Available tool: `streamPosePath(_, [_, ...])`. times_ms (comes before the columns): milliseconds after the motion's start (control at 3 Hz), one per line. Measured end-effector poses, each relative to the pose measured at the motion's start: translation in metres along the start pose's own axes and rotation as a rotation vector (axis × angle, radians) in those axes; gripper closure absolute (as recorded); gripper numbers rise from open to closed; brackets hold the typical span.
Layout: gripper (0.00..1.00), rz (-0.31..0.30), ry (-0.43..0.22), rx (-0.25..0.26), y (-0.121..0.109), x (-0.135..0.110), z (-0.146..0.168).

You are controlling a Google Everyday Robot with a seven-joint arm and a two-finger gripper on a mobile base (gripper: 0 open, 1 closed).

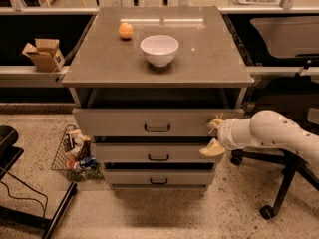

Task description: Close top drawer

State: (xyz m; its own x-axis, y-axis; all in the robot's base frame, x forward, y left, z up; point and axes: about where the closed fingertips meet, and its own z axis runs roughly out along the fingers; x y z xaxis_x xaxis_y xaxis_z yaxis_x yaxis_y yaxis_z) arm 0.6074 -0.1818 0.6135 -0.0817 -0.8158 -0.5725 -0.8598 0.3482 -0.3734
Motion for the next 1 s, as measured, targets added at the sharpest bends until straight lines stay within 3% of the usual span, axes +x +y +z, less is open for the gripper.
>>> streamPosePath(667, [0.0,0.0,0.0,0.0,0.0,0.0,0.0])
streamPosePath(1000, [0.18,0.0,0.0,0.0,0.0001,0.0,0.0001])
